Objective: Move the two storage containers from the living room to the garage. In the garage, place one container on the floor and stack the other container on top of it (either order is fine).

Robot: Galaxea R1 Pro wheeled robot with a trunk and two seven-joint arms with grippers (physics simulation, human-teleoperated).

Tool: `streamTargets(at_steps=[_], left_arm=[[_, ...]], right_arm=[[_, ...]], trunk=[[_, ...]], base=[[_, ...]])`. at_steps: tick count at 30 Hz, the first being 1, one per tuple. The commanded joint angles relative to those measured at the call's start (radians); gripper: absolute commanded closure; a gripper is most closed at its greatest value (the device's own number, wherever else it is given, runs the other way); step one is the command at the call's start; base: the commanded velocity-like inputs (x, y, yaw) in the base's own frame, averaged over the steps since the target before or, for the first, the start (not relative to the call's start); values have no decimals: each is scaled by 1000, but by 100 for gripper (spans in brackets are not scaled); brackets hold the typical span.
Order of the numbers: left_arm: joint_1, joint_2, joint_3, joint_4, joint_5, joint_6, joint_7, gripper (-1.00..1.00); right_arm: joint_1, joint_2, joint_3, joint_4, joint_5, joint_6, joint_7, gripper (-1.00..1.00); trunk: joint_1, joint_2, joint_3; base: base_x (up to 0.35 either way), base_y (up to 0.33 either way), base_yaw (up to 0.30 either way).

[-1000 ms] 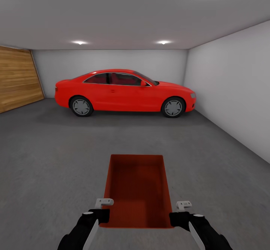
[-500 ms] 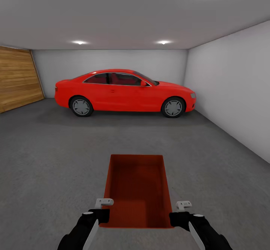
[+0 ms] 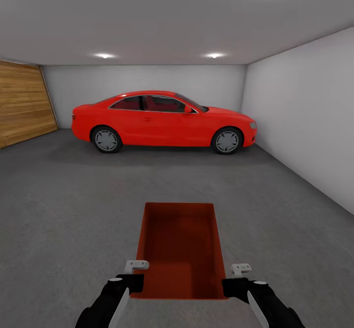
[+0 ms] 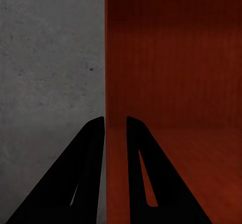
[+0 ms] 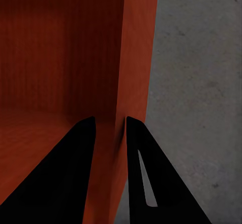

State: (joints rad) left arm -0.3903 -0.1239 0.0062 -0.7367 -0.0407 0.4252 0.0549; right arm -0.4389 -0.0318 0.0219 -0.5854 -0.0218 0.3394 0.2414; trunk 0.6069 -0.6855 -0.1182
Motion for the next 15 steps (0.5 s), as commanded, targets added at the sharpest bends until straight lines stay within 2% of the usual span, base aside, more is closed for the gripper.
streamTargets(at_steps=[1, 15], left_arm=[[-1, -13, 12, -1, -1, 7, 7, 100], [-1, -13, 12, -1, -1, 7, 6, 100]], right_arm=[[0, 4, 36, -4, -1, -19, 1, 100], [0, 4, 36, 0, -1, -33, 0, 100]], trunk=[[0, -2, -2], [0, -2, -2]], base=[[0, 0, 0], [0, 0, 0]])
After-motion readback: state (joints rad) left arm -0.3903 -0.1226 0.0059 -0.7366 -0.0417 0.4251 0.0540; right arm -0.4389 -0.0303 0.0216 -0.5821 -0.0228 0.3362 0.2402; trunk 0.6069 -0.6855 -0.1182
